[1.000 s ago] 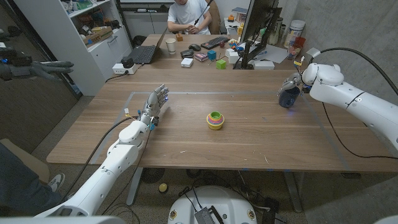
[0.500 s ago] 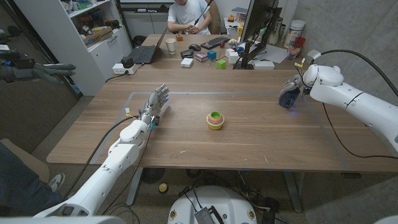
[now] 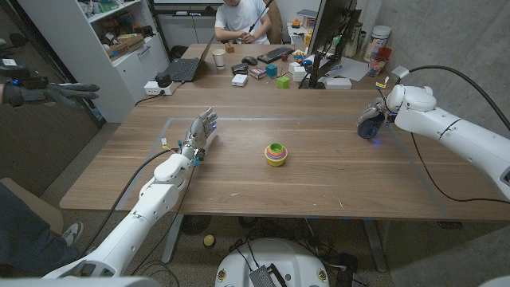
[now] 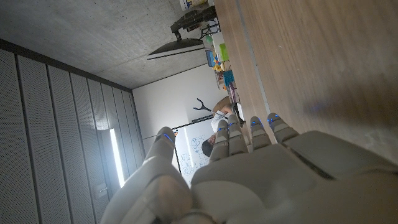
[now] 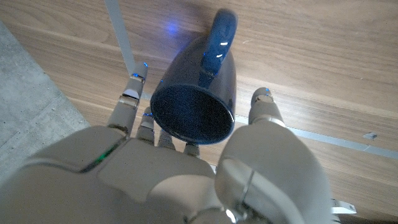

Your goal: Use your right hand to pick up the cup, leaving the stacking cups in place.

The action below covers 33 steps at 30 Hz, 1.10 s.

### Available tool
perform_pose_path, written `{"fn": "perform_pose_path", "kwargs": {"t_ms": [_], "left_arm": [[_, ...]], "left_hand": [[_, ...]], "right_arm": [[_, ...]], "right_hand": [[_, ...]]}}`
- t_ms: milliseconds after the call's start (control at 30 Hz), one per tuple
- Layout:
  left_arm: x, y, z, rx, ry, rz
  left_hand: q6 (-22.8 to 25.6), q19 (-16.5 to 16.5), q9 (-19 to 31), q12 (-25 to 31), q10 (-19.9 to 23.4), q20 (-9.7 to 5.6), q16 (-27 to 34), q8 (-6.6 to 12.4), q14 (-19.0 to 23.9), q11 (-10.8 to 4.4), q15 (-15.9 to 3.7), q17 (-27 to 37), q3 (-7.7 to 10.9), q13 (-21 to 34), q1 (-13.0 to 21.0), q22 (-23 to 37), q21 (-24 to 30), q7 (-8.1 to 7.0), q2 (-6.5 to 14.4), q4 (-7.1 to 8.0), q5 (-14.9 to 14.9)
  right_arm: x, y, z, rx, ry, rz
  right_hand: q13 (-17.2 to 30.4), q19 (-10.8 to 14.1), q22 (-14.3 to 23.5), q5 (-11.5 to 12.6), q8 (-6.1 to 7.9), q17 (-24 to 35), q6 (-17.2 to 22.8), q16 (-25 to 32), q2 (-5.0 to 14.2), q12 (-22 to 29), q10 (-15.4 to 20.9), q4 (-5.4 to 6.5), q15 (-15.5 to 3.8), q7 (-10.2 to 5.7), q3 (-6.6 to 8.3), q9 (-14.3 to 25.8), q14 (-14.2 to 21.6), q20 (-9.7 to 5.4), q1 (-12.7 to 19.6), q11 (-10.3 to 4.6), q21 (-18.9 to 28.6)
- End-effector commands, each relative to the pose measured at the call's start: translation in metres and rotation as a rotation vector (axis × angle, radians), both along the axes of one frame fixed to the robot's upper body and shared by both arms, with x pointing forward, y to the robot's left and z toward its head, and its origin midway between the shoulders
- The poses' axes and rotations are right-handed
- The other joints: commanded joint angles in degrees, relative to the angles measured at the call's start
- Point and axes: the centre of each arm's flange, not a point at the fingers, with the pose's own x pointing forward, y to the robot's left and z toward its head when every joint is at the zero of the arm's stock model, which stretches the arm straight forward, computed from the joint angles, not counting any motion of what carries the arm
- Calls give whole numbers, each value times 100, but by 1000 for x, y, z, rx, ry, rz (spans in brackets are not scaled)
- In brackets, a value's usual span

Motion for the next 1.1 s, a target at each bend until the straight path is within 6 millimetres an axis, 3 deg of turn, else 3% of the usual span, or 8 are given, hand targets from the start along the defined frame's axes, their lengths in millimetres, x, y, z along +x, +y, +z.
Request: {"fn": "perform_pose_path", "kwargs": {"t_ms": [33, 233, 333, 500, 600, 800, 1000, 1100], "left_arm": [[-1, 1, -3, -3, 5, 3], [-1, 1, -2, -3, 2, 2], [-1, 1, -2, -2, 2, 0], [-1, 1, -1, -1, -1, 1], [-2, 1, -1, -1, -2, 1], [-2, 1, 0, 0, -4, 0], [-2, 1, -1, -3, -5, -3], [-2, 1, -1, -6, -5, -4]], "left_hand": [[5, -5, 27, -4, 20, 63, 10, 7, -6, -25, 76, 7, 36, 30, 21, 17, 27, -14, 35, 4, 34], [-4, -15, 27, -8, 12, 80, 8, 5, -17, -42, 75, 9, 33, 31, 18, 18, 25, -21, 32, 6, 33], [-4, -15, 27, -8, 13, 89, 10, 5, -16, -40, 81, 10, 32, 31, 16, 18, 25, -21, 31, 7, 33], [-6, -28, 27, -8, 13, 125, 9, 6, -24, -48, 76, 11, 30, 32, 12, 19, 22, -21, 29, 9, 32], [-6, -26, 27, -9, 12, 136, 10, 6, -22, -45, 69, 12, 29, 33, 11, 19, 23, -24, 29, 10, 32], [-9, -26, 27, -9, 11, 159, 11, 6, -25, -55, 74, 14, 27, 33, 8, 20, 25, -22, 28, 13, 32], [-10, -27, 27, -7, 17, 189, 12, 7, -28, -44, 69, 15, 26, 34, 5, 21, 26, -23, 27, 14, 32], [-10, -29, 27, -7, 18, 195, 14, 7, -26, -53, 67, 16, 25, 35, 3, 21, 26, -23, 27, 15, 32]], "right_arm": [[5, 2, -1, -4, -12, -2], [5, 4, 1, -8, -31, 11], [5, 6, 3, -9, -34, 11], [5, 7, 5, -25, -38, 7], [4, 7, 5, -33, -49, -5], [4, 7, 5, -48, -60, -10], [3, 8, 5, -45, -67, -14], [3, 8, 5, -42, -72, -13]], "right_hand": [[34, 419, 23, 39, 67, 46, 143, 123, 198, 43, 148, -91, -95, -2, 117, 32, 316, -26, 318, -20, 74], [130, 1693, 13, -211, 139, 199, 407, 372, 652, 107, 367, -226, -353, -62, 432, 94, 882, -83, 1231, -165, 361], [157, 1965, -1, -294, 162, 265, 491, 435, 796, 118, 398, -260, -459, -96, 550, 115, 956, -111, 1556, -229, 401], [230, 2292, -6, -237, 220, 446, 652, 621, 1077, 145, 423, -311, -676, -199, 846, 187, 1152, -398, 2424, -343, 401], [283, 2387, -1, -207, 303, 542, 838, 707, 1120, 210, 526, -296, -752, -284, 875, 241, 1208, -501, 2647, -415, 399], [631, 2850, 46, -218, 638, 1174, 1465, 1395, 1210, 562, 966, -233, -1161, -340, 719, 573, 1823, -1042, 3225, -639, 517], [945, 3221, 78, -246, 933, 1746, 1978, 1946, 1271, 862, 1286, -206, -1415, -322, 546, 878, 2206, -1376, 3512, -675, 706], [1074, 3348, 88, -235, 1028, 1929, 2119, 2115, 1353, 994, 1440, -203, -1494, -314, 549, 1001, 2378, -1518, 3653, -725, 789]]}}
